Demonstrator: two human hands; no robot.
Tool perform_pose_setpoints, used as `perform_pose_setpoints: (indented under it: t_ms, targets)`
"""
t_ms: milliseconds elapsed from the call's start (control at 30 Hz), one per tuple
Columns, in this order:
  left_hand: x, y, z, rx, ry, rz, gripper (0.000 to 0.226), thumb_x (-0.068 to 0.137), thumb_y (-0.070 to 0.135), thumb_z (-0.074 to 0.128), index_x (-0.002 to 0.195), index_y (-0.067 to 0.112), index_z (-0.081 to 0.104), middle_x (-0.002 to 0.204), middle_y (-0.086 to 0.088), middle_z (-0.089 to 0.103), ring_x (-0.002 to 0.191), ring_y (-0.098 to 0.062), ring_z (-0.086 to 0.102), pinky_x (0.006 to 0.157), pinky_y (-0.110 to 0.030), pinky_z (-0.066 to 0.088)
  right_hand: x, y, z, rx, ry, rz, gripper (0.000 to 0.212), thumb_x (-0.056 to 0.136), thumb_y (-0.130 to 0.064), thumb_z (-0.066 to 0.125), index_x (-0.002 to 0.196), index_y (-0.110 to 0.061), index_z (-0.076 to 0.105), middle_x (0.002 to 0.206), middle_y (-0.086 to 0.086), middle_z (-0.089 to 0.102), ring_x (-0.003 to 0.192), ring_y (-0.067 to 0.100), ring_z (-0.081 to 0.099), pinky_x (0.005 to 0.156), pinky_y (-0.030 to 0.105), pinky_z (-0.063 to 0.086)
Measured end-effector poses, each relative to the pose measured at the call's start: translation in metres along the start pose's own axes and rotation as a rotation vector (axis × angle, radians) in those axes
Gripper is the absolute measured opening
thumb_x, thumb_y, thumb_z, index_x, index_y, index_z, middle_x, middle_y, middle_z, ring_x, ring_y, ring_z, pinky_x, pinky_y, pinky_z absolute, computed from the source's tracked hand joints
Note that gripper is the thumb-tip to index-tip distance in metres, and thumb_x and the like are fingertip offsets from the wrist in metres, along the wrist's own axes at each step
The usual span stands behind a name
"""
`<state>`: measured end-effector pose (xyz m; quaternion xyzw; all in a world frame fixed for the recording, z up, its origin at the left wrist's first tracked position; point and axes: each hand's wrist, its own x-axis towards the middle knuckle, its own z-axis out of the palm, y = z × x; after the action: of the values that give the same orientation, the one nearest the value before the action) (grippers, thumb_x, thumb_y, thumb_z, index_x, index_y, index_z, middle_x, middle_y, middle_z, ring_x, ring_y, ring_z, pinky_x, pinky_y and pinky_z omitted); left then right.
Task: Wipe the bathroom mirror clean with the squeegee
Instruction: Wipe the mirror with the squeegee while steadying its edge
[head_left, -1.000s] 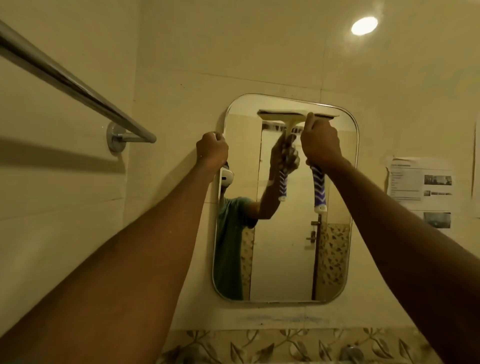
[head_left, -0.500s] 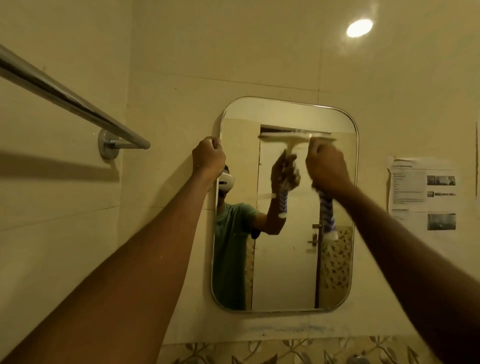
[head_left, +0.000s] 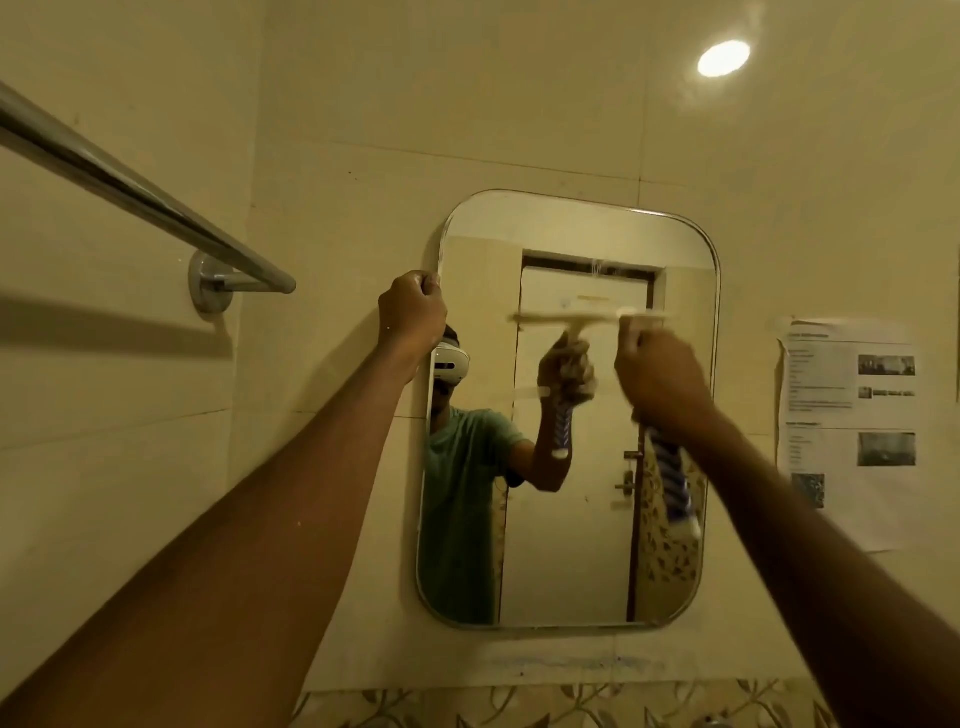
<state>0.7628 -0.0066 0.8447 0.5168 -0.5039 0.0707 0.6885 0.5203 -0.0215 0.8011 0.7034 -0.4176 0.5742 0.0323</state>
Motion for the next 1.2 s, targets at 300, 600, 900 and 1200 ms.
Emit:
perform_pose_setpoints:
  t_ms: [300,600,900,1200]
  targets:
    - [0.000,-0.005,0.002,-0.006,0.012,0.015,0.031,0.100,0.025,0.038,0.088,0.008,0.061,0.080,-0.009,0.065,0.079,-0.028,0.066,0.070,-0.040,0.056,0.017,0.005,-0.005,0.032,0.047,0.015,0.050,0.105,-0.038,0.027,0.068,-0.015,0.051,0.049,-0.002,0.049,0.027,0.001,0.045,0.028,0.010,0.030]
    - [-0.007,-0.001,-0.001,0.011,0.024,0.034,0.030,0.099,0.023,0.039,0.083,0.008,0.060,0.077,-0.009,0.062,0.073,-0.026,0.063,0.067,-0.039,0.055,-0.072,0.041,0.023,0.021,-0.039,0.076,0.047,0.102,-0.042,0.030,0.067,-0.020,0.053,0.053,-0.004,0.052,0.037,0.001,0.046,0.038,0.018,0.038]
    - [-0.003,-0.006,-0.002,0.017,-0.002,0.036,0.032,0.100,0.027,0.039,0.089,0.007,0.061,0.081,-0.010,0.063,0.079,-0.030,0.066,0.071,-0.044,0.056,0.038,0.023,-0.024,0.086,0.123,0.059,0.049,0.104,-0.040,0.028,0.069,-0.015,0.051,0.054,0.001,0.051,0.034,0.004,0.048,0.031,0.018,0.042]
    - [-0.006,-0.005,-0.001,0.025,0.031,0.072,0.032,0.099,0.025,0.039,0.088,0.006,0.062,0.081,-0.011,0.064,0.076,-0.027,0.064,0.069,-0.038,0.054,-0.033,0.036,0.005,0.053,0.093,0.069,0.049,0.105,-0.036,0.030,0.066,-0.014,0.052,0.051,0.000,0.050,0.030,0.002,0.042,0.030,0.013,0.033]
